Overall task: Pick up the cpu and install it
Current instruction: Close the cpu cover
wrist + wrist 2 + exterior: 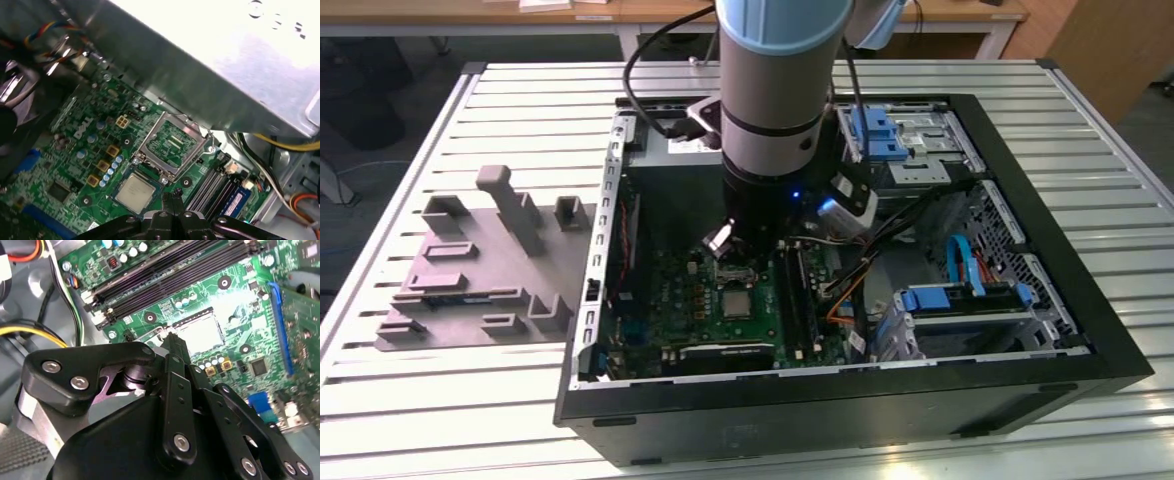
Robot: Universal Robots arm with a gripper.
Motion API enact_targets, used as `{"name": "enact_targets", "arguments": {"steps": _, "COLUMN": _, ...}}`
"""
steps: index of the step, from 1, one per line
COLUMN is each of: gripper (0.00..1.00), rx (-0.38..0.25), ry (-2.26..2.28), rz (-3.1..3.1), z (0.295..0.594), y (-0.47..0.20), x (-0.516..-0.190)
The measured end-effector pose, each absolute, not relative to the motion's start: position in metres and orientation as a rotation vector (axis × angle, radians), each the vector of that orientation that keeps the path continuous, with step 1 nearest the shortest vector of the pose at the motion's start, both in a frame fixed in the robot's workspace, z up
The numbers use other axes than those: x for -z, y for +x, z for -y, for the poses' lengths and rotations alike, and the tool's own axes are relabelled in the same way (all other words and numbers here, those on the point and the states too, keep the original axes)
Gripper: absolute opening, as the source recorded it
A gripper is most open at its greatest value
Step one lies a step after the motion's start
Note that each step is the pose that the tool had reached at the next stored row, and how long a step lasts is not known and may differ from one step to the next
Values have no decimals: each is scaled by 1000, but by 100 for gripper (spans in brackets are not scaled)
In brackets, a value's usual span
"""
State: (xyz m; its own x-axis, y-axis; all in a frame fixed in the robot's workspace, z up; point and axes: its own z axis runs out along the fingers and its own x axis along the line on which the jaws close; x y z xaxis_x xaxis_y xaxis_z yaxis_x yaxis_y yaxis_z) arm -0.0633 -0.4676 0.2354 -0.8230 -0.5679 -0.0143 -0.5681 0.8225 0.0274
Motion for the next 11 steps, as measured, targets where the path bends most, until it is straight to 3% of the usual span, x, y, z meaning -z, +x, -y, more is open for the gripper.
{"name": "enact_targets", "arguments": {"steps": 11, "gripper": 11, "rx": -52, "ry": -1220, "rz": -2891, "z": 468, "y": -63, "x": -234}}
